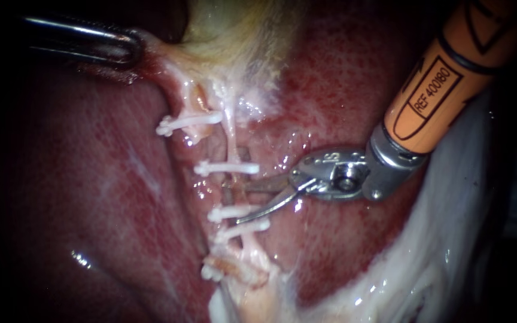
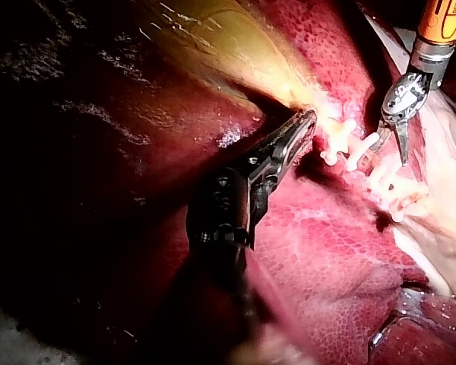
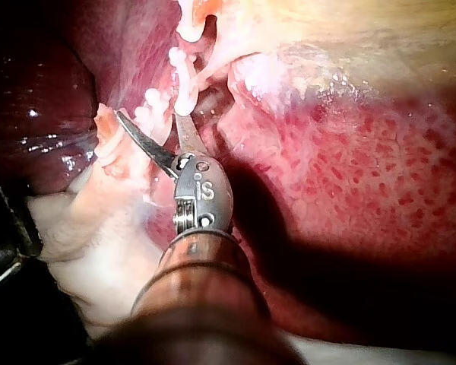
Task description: Go to the cutting position right tube
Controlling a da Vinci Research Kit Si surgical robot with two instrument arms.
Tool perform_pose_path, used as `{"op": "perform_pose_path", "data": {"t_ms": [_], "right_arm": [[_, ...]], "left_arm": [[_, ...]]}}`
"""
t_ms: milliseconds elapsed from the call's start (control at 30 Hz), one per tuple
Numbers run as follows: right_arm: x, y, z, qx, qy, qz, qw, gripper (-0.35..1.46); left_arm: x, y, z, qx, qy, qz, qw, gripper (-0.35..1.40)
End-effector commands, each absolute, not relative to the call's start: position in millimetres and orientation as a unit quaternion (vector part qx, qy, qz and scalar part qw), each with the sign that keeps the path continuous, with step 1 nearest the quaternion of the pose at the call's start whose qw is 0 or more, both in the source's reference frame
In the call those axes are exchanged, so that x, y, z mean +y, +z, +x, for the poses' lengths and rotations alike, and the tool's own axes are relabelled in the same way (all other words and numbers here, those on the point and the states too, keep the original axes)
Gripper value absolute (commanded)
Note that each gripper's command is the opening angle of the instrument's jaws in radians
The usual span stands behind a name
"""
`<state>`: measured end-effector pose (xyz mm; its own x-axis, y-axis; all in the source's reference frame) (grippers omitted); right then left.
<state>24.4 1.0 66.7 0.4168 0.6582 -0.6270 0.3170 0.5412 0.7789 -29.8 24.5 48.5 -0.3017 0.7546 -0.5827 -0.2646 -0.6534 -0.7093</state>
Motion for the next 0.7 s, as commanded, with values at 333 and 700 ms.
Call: {"op": "perform_pose_path", "data": {"t_ms": [333,700], "right_arm": [[1.0,66.5,27.0,0.55,0.115,0.482,0.673,1.3],[1.3,66.8,29.2,0.56,0.126,0.484,0.661,1.28]], "left_arm": [[24.6,48.6,-29.7,-0.251,0.767,-0.489,0.332,-0.35],[24.6,48.7,-29.7,-0.251,0.767,-0.489,0.332,-0.35]]}}
